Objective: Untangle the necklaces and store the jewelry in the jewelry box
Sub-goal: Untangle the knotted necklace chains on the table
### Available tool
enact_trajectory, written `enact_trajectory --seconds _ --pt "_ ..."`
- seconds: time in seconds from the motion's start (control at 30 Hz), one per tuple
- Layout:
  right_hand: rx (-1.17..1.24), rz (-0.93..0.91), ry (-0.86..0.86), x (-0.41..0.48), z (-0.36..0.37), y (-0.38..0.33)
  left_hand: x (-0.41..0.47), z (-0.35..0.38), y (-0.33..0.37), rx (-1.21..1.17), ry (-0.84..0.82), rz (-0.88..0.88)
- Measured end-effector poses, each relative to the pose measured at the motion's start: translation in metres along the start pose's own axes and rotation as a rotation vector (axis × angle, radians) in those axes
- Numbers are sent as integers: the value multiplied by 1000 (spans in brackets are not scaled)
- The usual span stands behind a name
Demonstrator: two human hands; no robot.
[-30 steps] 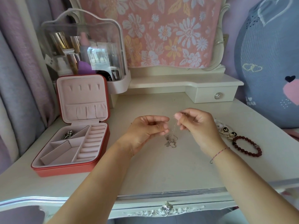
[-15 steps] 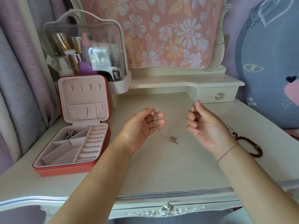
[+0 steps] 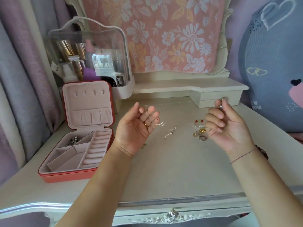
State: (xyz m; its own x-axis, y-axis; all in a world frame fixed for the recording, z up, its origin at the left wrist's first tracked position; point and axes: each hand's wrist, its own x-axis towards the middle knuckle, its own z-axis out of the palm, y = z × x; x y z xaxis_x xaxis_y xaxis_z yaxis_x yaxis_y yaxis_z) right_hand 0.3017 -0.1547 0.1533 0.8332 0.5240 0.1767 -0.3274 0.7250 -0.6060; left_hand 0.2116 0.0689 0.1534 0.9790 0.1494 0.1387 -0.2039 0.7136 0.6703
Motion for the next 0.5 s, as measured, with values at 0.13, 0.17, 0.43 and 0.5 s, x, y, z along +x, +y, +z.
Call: enact_trajectory --seconds 0.13,0.17,0.43,0.5 --pt "-115 57 46 -5 4 -8 0 -1 1 -29 -3 28" --pt "-140 68 55 -7 4 -10 0 -1 1 -30 -7 26" --pt "-138 148 35 -18 -5 -8 3 -8 0 -49 -180 5" --pt "-100 173 13 -19 -11 -3 2 -8 0 -23 -225 1"
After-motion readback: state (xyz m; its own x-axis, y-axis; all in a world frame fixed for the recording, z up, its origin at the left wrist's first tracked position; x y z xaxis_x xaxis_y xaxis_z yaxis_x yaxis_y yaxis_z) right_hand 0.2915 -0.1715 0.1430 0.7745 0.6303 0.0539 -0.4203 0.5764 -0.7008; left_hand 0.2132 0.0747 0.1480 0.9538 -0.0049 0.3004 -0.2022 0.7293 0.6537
